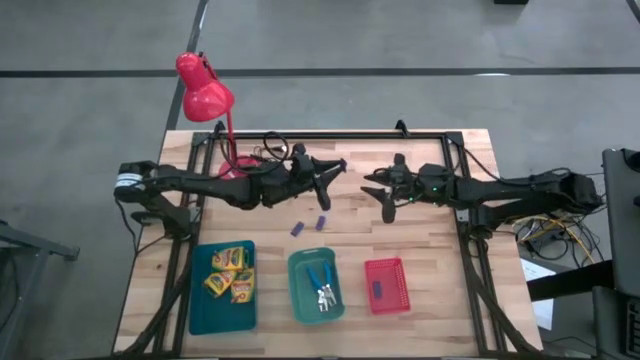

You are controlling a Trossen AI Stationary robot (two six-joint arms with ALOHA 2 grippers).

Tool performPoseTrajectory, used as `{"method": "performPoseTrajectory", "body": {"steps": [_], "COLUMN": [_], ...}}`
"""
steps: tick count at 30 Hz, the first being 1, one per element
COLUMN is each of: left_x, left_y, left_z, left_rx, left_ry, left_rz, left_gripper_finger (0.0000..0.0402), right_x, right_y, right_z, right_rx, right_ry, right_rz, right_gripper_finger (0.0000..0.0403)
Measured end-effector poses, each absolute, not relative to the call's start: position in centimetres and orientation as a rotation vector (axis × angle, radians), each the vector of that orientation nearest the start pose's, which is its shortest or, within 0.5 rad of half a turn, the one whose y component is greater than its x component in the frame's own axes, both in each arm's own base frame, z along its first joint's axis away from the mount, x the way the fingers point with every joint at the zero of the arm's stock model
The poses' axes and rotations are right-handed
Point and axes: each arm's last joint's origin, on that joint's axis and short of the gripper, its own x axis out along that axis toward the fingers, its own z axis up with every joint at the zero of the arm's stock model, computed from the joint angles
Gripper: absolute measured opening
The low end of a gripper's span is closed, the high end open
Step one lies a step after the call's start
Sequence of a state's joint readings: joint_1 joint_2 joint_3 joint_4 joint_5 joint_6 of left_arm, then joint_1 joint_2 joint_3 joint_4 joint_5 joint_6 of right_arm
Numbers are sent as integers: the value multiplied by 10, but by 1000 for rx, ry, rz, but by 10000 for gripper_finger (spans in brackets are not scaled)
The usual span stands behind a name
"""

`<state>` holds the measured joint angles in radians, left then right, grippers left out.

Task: Pick & Place School Supplies
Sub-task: Put the purple eraser into the red bin

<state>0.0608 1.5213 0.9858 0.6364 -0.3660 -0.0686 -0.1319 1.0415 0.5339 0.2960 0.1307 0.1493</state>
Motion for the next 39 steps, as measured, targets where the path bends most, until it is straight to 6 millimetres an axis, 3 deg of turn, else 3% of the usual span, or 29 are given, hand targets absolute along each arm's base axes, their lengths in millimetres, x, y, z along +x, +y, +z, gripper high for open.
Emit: {"method": "performPoseTrajectory", "body": {"steps": [7, 24, 39], "left_x": [341, 340, 341], "left_y": [32, 32, 32], "left_z": [300, 300, 299], "left_rx": [-83, -85, -89], "left_ry": [-104, -102, -90], "left_rz": [456, 458, 454], "left_gripper_finger": [74, 74, 74], "right_x": [247, 289, 300], "right_y": [-29, -36, -38], "right_z": [242, 253, 260], "right_rx": [-30, -83, -82], "right_ry": [57, 33, 17], "right_rz": [-232, -339, -367], "right_gripper_finger": [142, 137, 137]}}
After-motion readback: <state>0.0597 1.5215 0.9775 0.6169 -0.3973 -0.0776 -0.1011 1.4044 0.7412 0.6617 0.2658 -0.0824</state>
